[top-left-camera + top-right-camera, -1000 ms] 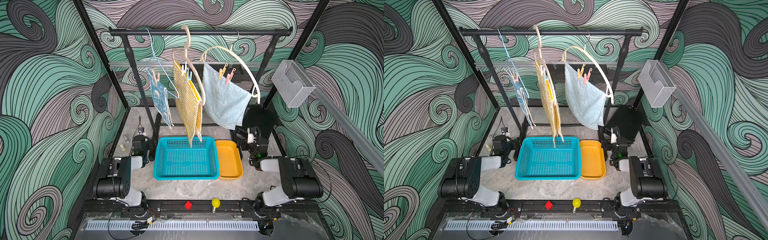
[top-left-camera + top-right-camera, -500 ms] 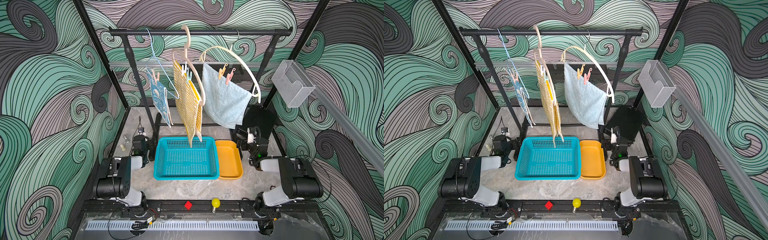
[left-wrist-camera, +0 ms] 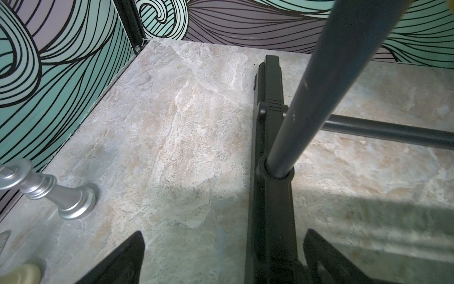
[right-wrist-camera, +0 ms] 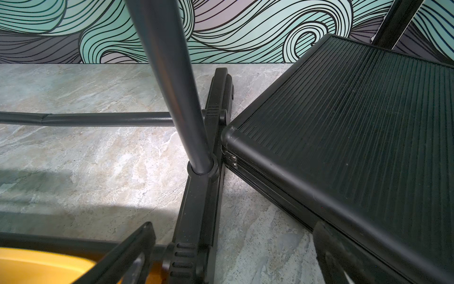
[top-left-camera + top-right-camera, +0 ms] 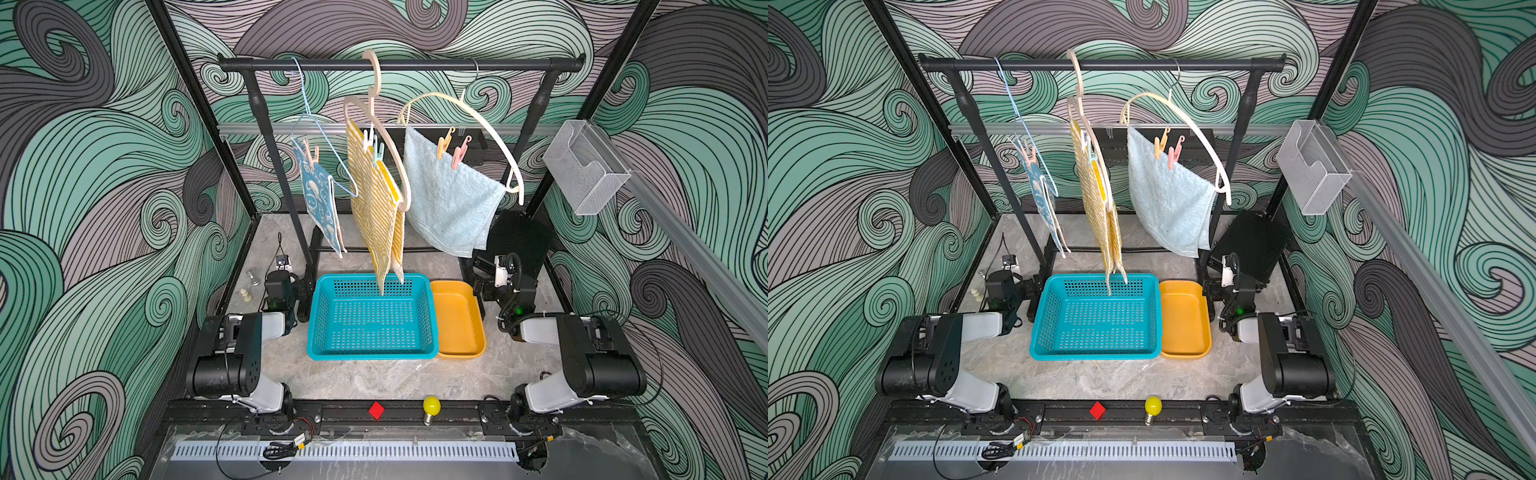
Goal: Remove the clothespins securing towels to the hanger
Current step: Pick up the hanger from the clothesline.
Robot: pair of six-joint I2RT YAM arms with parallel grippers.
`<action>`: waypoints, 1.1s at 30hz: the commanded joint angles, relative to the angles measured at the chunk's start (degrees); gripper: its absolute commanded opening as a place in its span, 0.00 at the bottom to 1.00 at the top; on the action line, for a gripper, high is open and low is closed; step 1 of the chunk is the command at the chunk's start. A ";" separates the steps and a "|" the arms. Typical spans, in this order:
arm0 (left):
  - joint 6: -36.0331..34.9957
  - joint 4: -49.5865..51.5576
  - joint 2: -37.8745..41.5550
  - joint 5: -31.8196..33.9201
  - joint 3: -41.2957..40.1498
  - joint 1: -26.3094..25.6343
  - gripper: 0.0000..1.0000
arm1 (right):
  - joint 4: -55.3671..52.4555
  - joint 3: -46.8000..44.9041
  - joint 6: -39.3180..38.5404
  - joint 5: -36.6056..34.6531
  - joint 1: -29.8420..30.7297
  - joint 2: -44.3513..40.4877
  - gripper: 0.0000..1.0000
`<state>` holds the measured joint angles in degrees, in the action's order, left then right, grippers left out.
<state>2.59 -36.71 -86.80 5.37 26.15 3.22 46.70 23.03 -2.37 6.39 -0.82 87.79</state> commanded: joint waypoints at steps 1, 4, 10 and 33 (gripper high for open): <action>-0.13 0.65 -0.56 -0.44 1.89 -0.17 0.99 | 0.73 0.35 -0.36 -0.43 0.29 -0.08 0.99; -0.13 0.56 -0.56 -0.44 1.88 -0.15 0.99 | 0.74 0.35 -0.40 -0.47 0.29 -0.12 0.99; -0.13 0.59 -0.56 -0.44 1.97 -0.15 0.99 | 0.70 0.28 -0.35 -0.48 0.29 -0.10 0.99; 1.69 21.52 14.52 1.03 11.62 -0.98 0.54 | -37.45 13.81 8.35 -5.69 0.64 -24.53 0.92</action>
<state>2.79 -22.00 -78.78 6.63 32.75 2.59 17.23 36.93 3.27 1.63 -0.49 65.34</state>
